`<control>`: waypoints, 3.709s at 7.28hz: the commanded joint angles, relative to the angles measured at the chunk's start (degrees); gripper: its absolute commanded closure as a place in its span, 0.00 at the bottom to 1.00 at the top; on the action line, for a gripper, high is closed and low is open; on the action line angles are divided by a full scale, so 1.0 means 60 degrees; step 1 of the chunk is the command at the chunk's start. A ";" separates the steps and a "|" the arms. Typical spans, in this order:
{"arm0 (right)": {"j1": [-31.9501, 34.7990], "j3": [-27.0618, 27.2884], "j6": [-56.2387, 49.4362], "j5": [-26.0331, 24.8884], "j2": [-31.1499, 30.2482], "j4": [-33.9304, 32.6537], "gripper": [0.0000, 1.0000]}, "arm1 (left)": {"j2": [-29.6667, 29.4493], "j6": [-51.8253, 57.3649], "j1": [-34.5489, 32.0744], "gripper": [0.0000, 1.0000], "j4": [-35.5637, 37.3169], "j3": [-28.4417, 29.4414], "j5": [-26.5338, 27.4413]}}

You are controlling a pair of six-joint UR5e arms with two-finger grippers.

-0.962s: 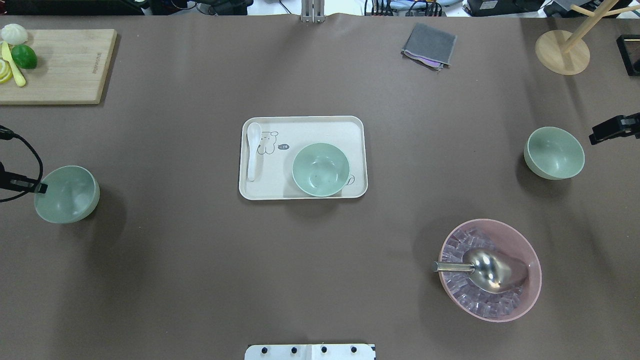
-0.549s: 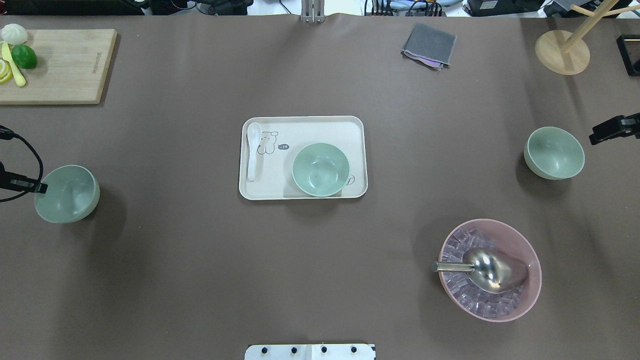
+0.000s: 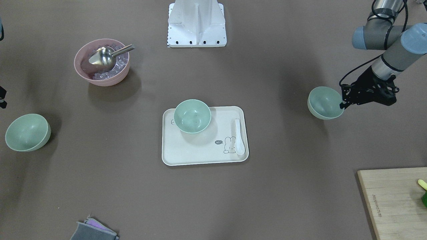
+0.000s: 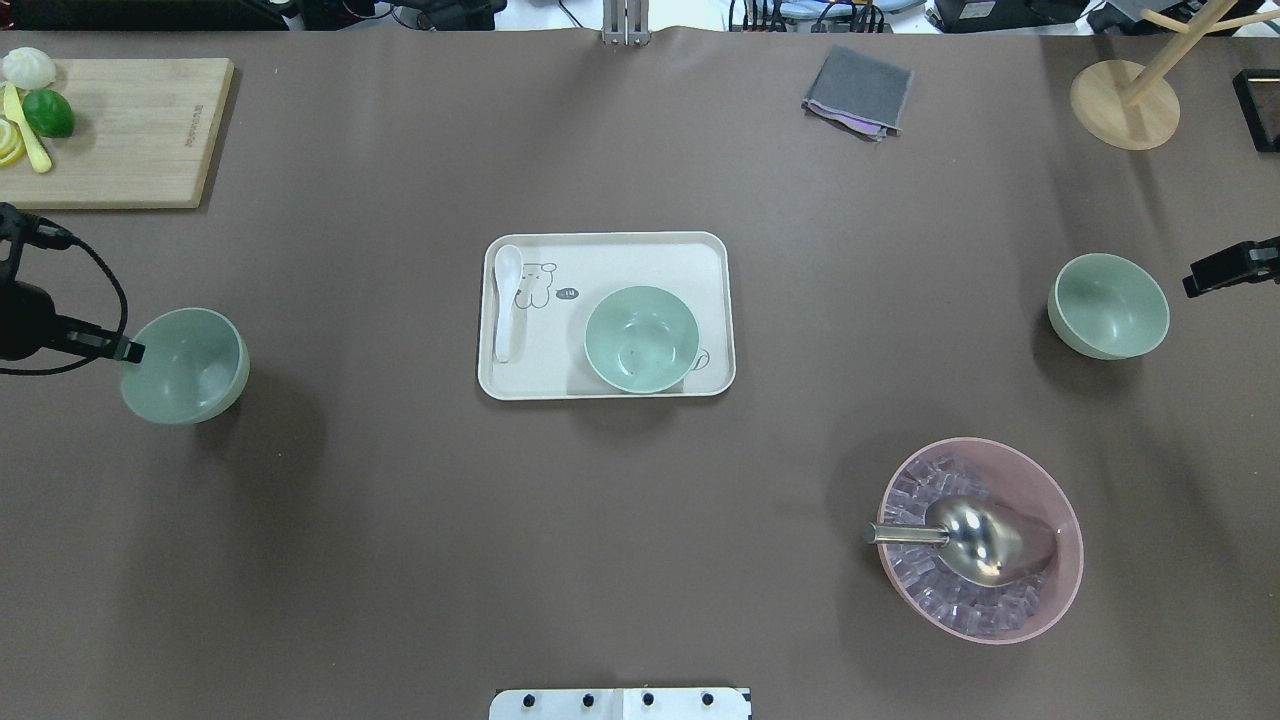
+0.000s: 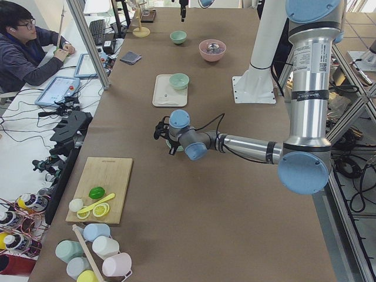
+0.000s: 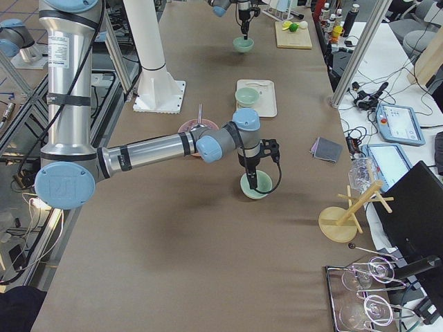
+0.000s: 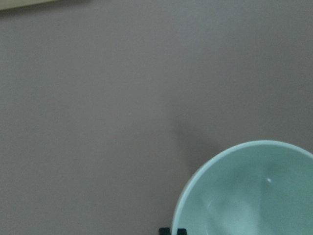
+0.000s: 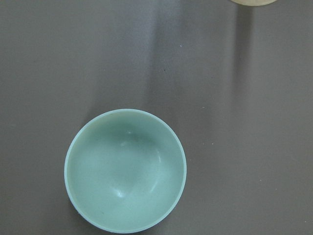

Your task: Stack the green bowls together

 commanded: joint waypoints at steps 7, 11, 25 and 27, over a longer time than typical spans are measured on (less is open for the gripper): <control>-0.0051 -0.0085 0.0016 0.0020 -0.0116 0.0101 0.00 | -0.6208 -0.4664 0.2897 1.00 0.6715 -0.0570 0.1803; -0.0051 -0.0100 0.0030 0.0020 -0.0101 0.0101 0.00 | -0.7384 -0.5691 0.3587 1.00 0.6613 0.0575 0.2523; -0.0051 -0.0100 0.0030 0.0035 -0.0116 0.0101 0.00 | -0.7605 -0.6248 0.4027 1.00 0.5836 0.1455 0.3197; -0.0051 -0.0114 0.0030 0.0035 -0.0116 0.0101 0.00 | -0.7692 -0.6248 0.4027 1.00 0.5618 0.1689 0.3212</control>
